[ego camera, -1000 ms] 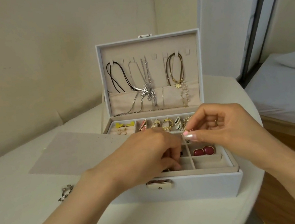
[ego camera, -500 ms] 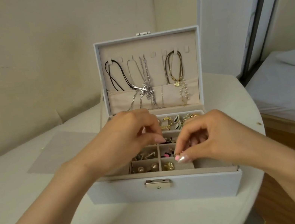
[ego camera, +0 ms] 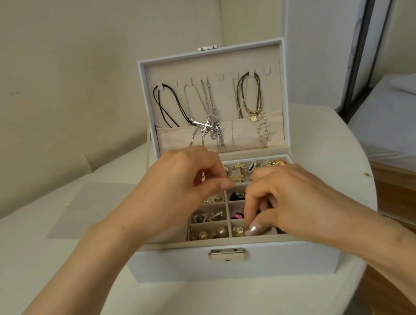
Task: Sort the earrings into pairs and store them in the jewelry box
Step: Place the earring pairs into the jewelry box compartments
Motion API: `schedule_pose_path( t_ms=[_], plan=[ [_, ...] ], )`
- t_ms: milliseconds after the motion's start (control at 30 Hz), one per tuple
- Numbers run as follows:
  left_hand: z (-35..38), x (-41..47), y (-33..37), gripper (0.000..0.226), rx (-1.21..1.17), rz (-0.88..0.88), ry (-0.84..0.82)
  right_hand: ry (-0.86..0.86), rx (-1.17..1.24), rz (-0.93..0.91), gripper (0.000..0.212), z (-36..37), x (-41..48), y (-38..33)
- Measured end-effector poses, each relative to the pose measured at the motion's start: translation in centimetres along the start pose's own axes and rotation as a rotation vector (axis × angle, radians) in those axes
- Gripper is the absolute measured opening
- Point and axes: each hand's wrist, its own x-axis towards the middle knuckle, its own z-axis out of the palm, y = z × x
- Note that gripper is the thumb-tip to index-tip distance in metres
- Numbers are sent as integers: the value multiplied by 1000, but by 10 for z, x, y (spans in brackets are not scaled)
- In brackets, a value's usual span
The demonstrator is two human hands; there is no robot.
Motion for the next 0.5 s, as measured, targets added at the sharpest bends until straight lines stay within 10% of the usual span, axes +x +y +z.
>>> schedule_pose_path(
  t_ms=[367, 500],
  plan=[
    [-27, -28, 29, 16, -80, -144, -136, 266, 293, -58, 7, -16, -19, -19],
    [-54, -59, 18, 23, -32, -393, -475, 195, 383, -135, 6, 5, -29, -44]
  ],
)
